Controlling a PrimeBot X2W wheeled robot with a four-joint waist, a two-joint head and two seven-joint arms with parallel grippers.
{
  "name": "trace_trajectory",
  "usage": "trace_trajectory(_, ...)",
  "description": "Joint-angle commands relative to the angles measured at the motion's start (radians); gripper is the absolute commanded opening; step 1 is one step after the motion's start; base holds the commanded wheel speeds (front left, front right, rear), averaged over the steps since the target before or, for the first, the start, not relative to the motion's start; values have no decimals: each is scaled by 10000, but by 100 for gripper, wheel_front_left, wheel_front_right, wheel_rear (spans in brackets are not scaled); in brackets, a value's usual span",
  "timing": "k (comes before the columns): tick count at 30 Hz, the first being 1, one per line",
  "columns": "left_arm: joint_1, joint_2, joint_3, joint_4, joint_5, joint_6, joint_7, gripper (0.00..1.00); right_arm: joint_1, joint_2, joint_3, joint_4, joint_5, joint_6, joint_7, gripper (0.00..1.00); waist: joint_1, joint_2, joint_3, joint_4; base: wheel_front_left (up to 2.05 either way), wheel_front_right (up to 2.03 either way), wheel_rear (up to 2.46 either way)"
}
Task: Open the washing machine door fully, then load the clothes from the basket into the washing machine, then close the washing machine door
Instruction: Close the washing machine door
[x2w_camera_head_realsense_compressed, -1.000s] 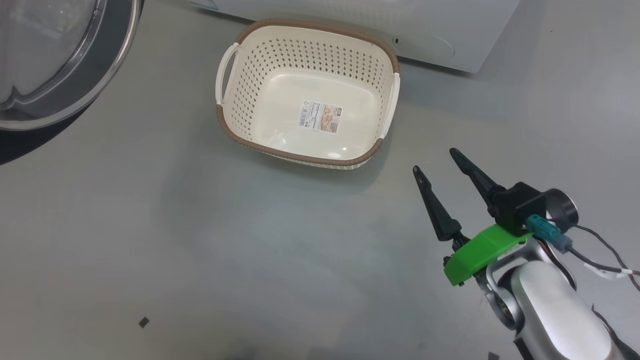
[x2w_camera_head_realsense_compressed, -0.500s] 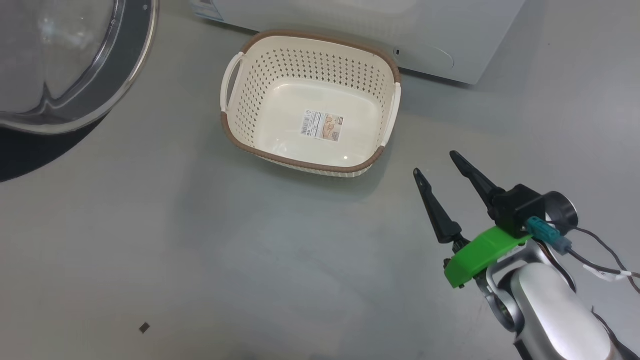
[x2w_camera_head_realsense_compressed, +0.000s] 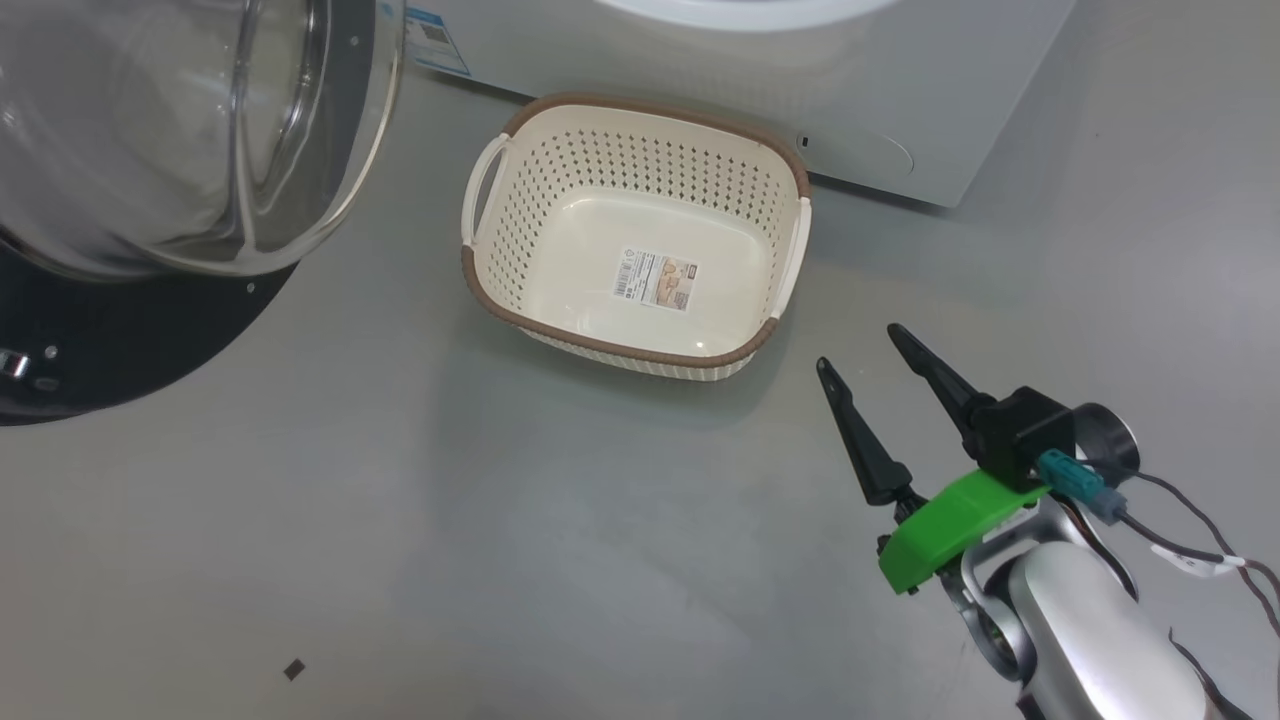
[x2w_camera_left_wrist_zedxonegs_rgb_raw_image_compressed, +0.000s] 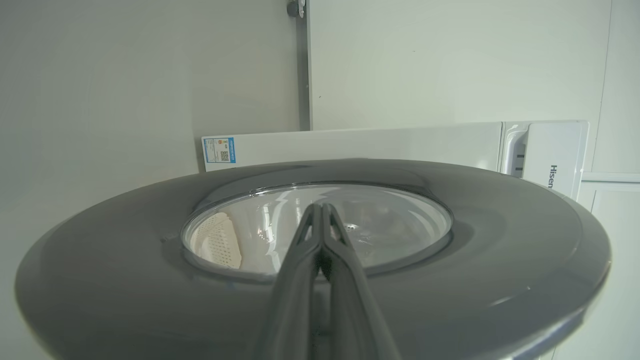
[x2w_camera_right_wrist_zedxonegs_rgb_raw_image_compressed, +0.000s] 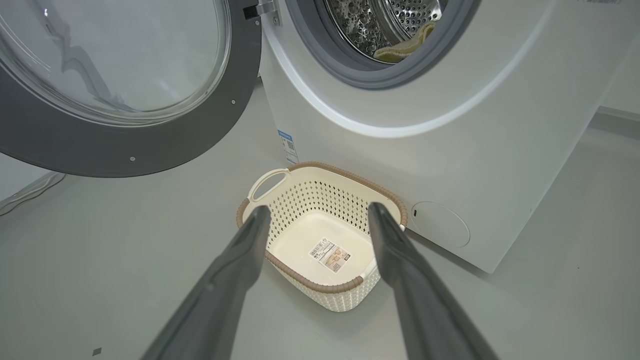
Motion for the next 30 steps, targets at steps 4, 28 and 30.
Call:
trace_trajectory(4, 428, 282, -90, -1188, -262, -8, 713, 0, 28, 141, 209, -177, 102, 40, -198, 100, 0, 0, -115, 92, 0, 0, 0)
trace_trajectory(28, 2515, -1579, -401, -4882, -1077, -8, 2248, 0, -22, 452, 240, 536, 451, 40, -697, 100, 0, 0, -986, -4, 0, 0, 0)
trace_trajectory(30, 2633, -1784, -451, -5097, -1081, -8, 2255, 0, -7, 475, 242, 567, 471, 40, -721, 100, 0, 0, -1069, -28, 0, 0, 0)
